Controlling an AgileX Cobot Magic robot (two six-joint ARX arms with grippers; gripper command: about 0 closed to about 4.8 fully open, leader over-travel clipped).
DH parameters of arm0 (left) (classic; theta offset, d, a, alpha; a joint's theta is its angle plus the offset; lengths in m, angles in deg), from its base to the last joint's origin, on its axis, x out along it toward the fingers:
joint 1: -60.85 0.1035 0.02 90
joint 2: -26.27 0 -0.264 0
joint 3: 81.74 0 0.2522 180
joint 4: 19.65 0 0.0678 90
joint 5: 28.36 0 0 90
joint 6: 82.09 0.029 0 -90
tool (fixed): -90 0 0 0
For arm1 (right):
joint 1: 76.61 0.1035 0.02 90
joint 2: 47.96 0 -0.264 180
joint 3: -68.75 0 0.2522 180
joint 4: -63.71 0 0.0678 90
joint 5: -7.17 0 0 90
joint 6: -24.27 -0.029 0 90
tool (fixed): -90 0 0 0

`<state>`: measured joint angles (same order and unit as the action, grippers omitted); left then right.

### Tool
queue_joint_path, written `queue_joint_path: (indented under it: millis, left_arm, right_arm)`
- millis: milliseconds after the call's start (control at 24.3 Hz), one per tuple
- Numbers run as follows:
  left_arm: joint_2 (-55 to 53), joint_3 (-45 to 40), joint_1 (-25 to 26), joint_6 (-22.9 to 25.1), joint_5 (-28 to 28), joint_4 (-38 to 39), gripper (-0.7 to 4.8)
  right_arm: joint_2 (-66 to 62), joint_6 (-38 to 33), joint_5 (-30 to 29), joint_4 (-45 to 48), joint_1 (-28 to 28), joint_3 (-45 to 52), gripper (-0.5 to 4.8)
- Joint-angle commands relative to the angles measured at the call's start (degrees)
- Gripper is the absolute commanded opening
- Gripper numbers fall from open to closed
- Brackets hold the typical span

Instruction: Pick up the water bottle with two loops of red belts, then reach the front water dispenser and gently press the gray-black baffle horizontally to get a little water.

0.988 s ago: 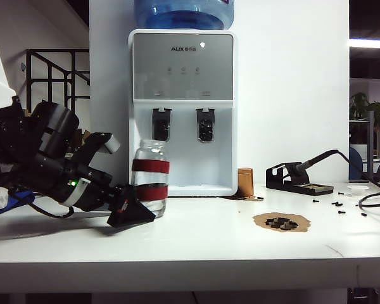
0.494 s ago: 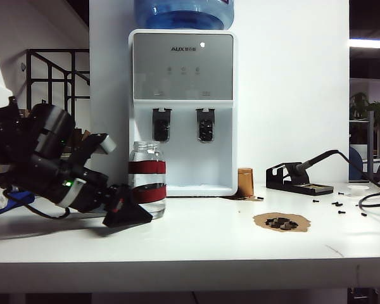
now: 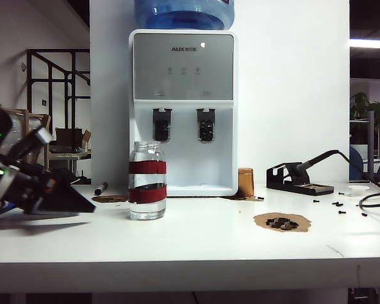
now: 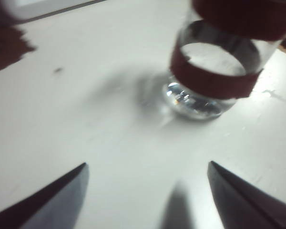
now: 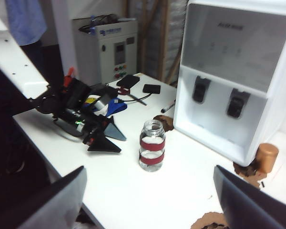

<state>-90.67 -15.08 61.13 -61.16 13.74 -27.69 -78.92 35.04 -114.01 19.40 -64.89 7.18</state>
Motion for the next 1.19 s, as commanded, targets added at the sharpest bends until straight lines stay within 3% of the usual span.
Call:
queue_joint_path:
  millis: [41, 82, 165, 288, 329, 370, 412, 494, 535, 741, 905, 1029, 1194]
  left_arm:
    - [3.21, -0.04, 1.73, 0.09, 0.79, 0.13, 1.35]
    - [4.52, -0.04, 1.79, 0.04, 2.54, -0.5, 0.33]
    - [6.99, -0.04, 1.77, -0.33, 5.25, -1.92, 0.3]
    - [12.79, -0.04, 1.01, -3.34, 15.37, -3.19, -0.05]
    - [15.63, -0.04, 0.9, -5.55, 18.14, -3.1, -0.05]
    - [17.92, -0.04, 0.96, -7.52, 18.84, -3.08, -0.05]
    - [20.28, -0.07, 1.05, -10.43, 20.31, -3.06, -0.05]
    - [25.66, -0.13, 1.4, -17.9, 25.35, -2.62, -0.05]
    - [28.22, -0.13, 1.38, -19.47, 28.57, -1.81, -0.05]
    - [40.54, -0.15, 1.31, -21.03, 41.22, 4.92, -0.05]
    - [50.58, -0.24, 1.31, -23.28, 44.24, 15.67, -0.05]
    - [61.0, -3.17, 1.33, -23.5, 44.33, 24.94, -0.05]
    - [72.59, -12.44, 1.33, -21.24, 45.64, 24.28, -0.05]
  right_arm:
    - [1.46, -0.02, 0.68, 1.07, -0.02, -0.17, 4.0]
    - [1.77, -0.02, 0.9, 1.05, -0.02, -0.17, 3.64]
    - [2.29, -0.02, 1.64, 0.96, -0.04, -0.17, 2.69]
    - [2.64, 0.0, 1.4, 0.87, -0.04, -0.17, 1.99]
    - [2.69, 0.02, 1.22, 0.77, -0.04, -0.17, 1.37]
    - [2.71, 0.02, 1.18, 0.61, -0.04, -0.17, 0.28]
    - [2.71, 0.24, 1.2, 0.52, -0.04, -0.17, -0.03]
    - [2.71, 0.24, 1.27, 0.59, -0.04, -0.17, -0.04]
    - [2.73, 0.26, 1.25, 0.68, -0.04, -0.17, -0.04]
    - [3.06, 0.52, 2.23, 0.94, -0.04, -0.15, -0.04]
    - [4.48, 0.59, 5.99, 4.22, -0.07, 1.6, -0.04]
    - [8.37, -2.45, 6.64, 12.76, -0.07, 7.8, -0.04]
    - [12.39, -8.11, 12.79, 22.08, -0.07, 15.78, -0.04]
